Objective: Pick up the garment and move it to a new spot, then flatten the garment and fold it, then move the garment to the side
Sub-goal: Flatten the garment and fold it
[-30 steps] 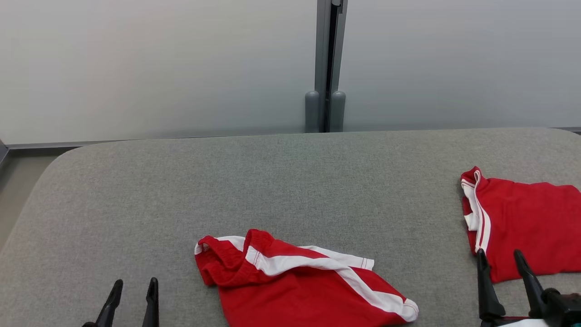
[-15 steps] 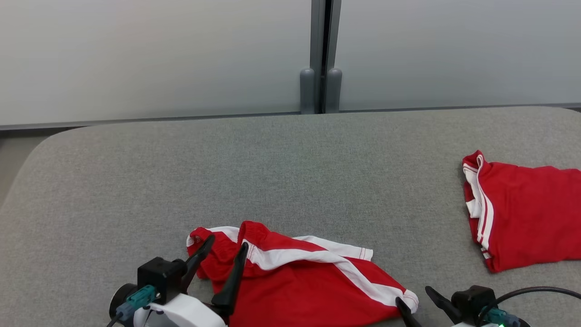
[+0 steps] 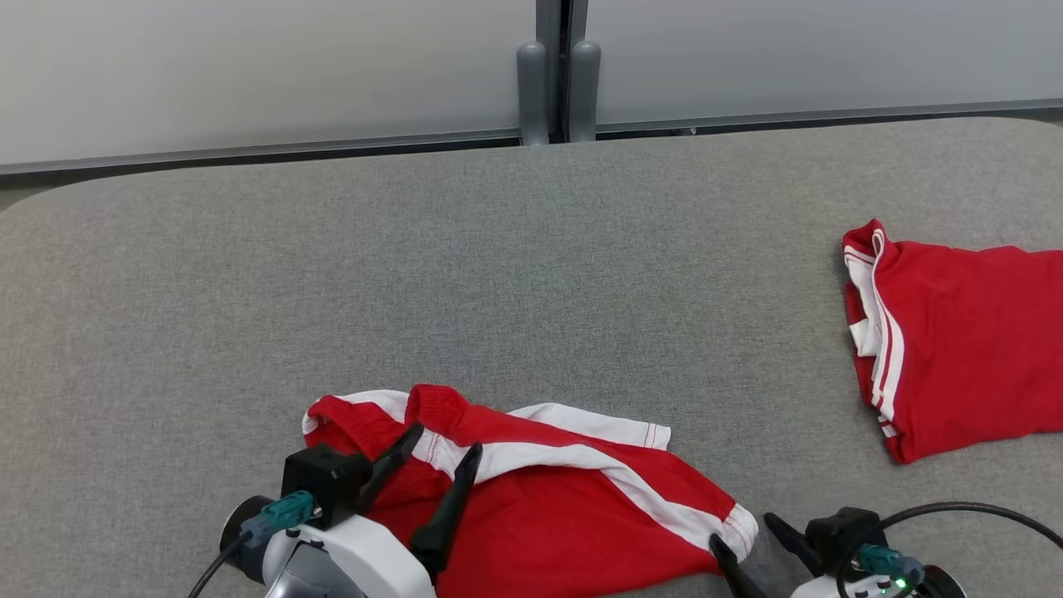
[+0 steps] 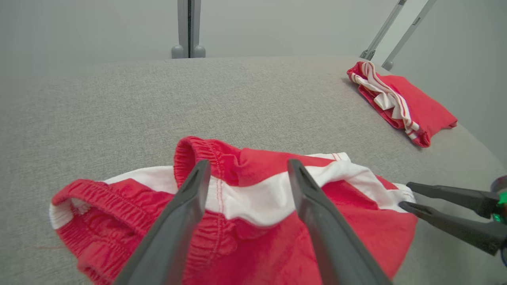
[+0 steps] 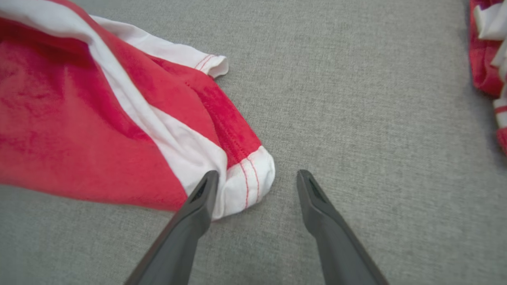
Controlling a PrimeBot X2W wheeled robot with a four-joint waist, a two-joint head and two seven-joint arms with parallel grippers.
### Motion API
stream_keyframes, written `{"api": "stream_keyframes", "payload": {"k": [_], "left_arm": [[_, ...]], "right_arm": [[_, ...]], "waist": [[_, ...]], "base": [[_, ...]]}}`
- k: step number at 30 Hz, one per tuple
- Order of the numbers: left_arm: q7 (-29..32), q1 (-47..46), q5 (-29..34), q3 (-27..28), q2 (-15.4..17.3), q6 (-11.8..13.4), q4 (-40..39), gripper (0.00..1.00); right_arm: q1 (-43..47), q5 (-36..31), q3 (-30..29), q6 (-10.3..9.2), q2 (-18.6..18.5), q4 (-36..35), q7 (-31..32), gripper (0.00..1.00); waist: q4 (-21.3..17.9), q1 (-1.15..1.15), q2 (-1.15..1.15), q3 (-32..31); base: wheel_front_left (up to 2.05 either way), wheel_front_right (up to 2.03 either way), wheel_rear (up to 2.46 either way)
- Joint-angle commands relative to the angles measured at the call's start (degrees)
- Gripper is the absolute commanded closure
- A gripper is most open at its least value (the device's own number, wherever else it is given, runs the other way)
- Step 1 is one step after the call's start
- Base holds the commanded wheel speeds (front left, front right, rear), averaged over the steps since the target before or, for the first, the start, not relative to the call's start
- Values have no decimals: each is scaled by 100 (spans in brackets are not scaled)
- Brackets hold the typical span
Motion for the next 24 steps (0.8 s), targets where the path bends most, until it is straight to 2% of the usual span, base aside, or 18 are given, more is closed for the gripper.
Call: {"api": "stream_keyframes", "payload": {"k": [1,16,24], "left_arm": [[27,1,-16,0,28,-15,-24,0],[96,-119,-195,-100,47,2,171,0],[54,-119,-166,30,143,141,127,0]], "right_arm": [[-57,-3,8,-1,-10,11,19,0],[-318,123,488,-1,-195,224,1,0],[-340,221,578,-1,-269,263,2,0]], "waist": [[13,0,0,38],[30,0,0,214],[-46,0,0,230]], "base": [[0,0,0],[0,0,0],[0,0,0]]}}
